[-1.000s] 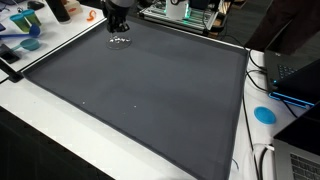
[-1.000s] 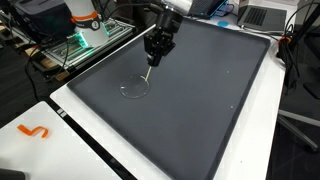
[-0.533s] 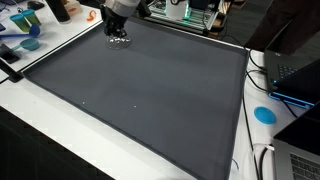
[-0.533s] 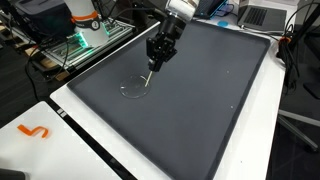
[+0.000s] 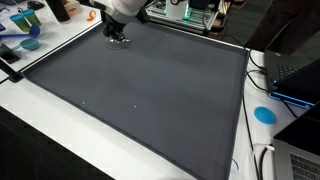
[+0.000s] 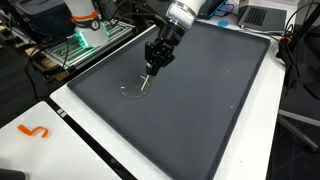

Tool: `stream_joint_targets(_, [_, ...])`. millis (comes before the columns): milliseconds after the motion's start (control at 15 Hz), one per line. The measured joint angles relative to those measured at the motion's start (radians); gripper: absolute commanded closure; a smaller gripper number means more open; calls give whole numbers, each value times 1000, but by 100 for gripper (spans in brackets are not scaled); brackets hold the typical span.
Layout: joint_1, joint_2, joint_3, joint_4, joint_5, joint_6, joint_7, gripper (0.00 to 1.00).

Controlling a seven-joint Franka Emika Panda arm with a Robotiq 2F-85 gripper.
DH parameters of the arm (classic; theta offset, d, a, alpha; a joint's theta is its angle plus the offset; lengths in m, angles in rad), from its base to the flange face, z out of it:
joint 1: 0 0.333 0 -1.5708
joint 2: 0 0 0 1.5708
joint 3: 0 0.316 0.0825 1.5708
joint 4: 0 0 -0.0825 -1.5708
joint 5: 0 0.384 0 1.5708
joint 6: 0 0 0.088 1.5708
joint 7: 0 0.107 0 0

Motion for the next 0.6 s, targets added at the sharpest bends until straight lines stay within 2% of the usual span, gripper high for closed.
stream_joint_targets(600, [0,24,-2,24,-1,-63,4,96])
